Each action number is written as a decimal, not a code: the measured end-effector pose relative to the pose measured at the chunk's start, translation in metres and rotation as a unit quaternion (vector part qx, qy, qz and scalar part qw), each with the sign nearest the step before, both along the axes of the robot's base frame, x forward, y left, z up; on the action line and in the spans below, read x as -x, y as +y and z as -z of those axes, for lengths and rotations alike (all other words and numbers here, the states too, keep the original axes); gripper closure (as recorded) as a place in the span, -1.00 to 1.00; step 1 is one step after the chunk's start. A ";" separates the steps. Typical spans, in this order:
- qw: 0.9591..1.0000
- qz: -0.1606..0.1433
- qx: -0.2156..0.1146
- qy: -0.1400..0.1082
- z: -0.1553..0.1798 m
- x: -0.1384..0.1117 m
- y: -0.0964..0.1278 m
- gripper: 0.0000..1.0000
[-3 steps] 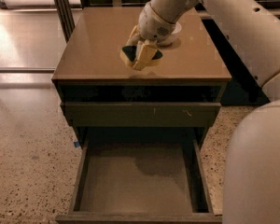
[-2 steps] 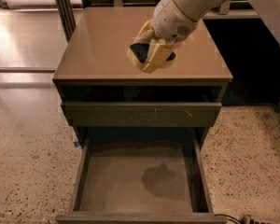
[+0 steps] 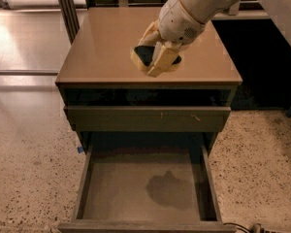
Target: Place sponge into middle drawer
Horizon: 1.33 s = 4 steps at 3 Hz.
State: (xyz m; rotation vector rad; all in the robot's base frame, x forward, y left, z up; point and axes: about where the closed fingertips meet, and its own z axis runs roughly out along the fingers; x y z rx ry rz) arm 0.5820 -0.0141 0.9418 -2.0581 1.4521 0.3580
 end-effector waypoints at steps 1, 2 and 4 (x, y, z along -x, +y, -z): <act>1.000 -0.012 -0.021 -0.008 -0.014 0.028 0.004 1.00; 0.997 -0.037 -0.074 0.006 0.000 0.087 0.014 1.00; 0.989 -0.003 -0.087 0.122 0.148 0.177 -0.006 1.00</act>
Offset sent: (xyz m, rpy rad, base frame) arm -0.2097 -0.0191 -0.1402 0.2085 0.2966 0.0791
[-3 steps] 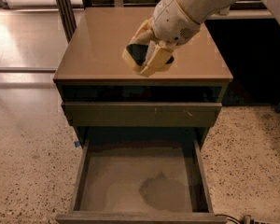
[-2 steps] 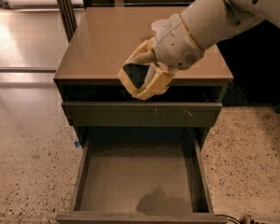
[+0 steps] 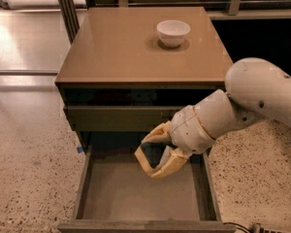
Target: Place sponge into middle drawer
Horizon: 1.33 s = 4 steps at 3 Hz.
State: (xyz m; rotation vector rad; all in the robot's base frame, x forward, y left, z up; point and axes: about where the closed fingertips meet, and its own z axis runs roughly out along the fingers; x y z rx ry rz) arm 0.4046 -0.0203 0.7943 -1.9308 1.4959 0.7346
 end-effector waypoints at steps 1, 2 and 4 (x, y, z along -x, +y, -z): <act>0.995 0.028 0.081 0.052 0.092 0.016 -0.005 1.00; 0.995 0.028 0.081 0.052 0.092 0.016 -0.005 1.00; 0.979 0.126 0.137 0.080 0.191 -0.030 -0.030 1.00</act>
Offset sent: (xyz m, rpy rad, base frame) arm -0.0096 -0.0041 -0.0706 -0.1158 0.0785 -0.0455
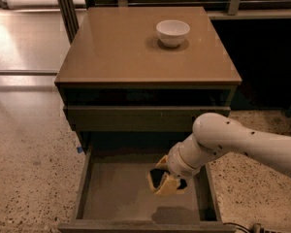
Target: Place sponge into middle drawer
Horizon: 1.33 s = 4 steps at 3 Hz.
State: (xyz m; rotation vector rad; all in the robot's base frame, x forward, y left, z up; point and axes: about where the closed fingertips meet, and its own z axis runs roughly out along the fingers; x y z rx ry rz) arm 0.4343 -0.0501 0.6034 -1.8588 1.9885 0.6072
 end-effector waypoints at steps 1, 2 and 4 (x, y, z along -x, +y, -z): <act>0.999 0.042 -0.001 0.017 0.051 -0.025 -0.003 1.00; 0.999 0.042 -0.001 0.017 0.051 -0.025 -0.003 1.00; 0.996 0.048 0.073 -0.023 0.117 -0.008 0.027 1.00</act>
Offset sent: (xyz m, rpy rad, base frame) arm 0.0234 -0.0041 -0.0379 -0.0051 0.0175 -0.0729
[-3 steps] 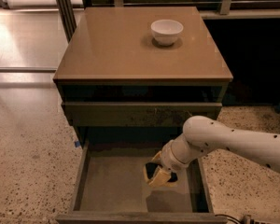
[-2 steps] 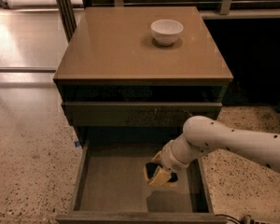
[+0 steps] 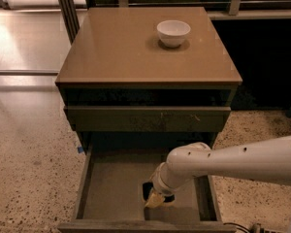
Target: Place sponge into middle drawer
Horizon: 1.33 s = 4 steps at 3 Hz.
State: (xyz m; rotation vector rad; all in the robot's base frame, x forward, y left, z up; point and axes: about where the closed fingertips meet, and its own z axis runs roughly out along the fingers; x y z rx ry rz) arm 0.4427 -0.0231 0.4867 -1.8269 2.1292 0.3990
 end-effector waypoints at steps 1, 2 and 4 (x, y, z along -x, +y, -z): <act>1.000 0.000 0.000 0.000 0.000 0.000 0.000 1.00; 1.000 0.003 0.017 -0.009 0.019 -0.005 0.004 1.00; 0.998 0.039 0.039 -0.031 0.080 -0.042 0.010 1.00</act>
Offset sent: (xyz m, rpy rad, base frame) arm 0.0273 0.0207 -0.0958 -0.1796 -0.0989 -0.0407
